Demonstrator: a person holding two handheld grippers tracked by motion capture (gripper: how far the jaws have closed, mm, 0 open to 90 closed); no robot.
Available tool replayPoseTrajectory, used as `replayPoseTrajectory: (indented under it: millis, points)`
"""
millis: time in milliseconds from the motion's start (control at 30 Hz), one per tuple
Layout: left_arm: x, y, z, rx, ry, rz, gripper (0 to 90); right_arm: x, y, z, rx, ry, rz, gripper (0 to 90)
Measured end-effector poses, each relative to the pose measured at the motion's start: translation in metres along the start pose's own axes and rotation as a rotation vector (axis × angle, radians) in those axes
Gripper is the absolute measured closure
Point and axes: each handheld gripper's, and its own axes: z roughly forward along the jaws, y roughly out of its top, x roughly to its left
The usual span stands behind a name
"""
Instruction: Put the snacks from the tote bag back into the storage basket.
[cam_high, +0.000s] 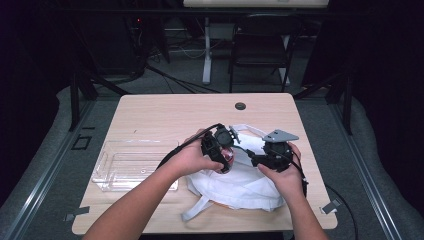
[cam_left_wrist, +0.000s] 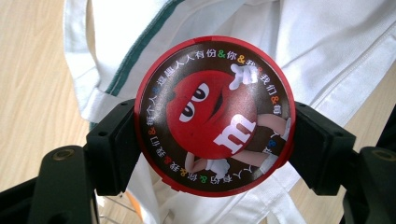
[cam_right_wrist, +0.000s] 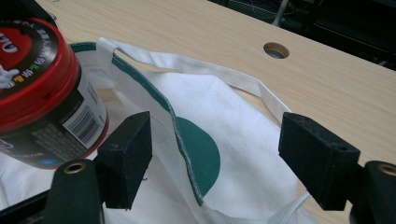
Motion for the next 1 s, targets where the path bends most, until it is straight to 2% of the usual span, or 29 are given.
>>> replayPoseTrajectory:
  millis: [133, 433, 600, 1000]
  points:
    - [0.001, -0.001, -0.005, 0.0, 0.014, 0.007, 25.5, -0.001, 0.0, 0.0, 0.007, -0.002, -0.002, 25.7]
    - [0.007, -0.007, -0.016, 0.008, 0.019, -0.002, 25.5, 0.0, 0.0, 0.0, 0.011, -0.004, -0.005, 25.8]
    - [0.01, -0.012, -0.021, -0.009, 0.023, -0.021, 25.5, 0.001, 0.0, 0.001, 0.011, -0.006, -0.003, 25.9]
    - [0.018, -0.025, -0.028, 0.001, 0.035, -0.033, 25.5, 0.001, -0.001, 0.001, 0.013, -0.005, -0.006, 25.8]
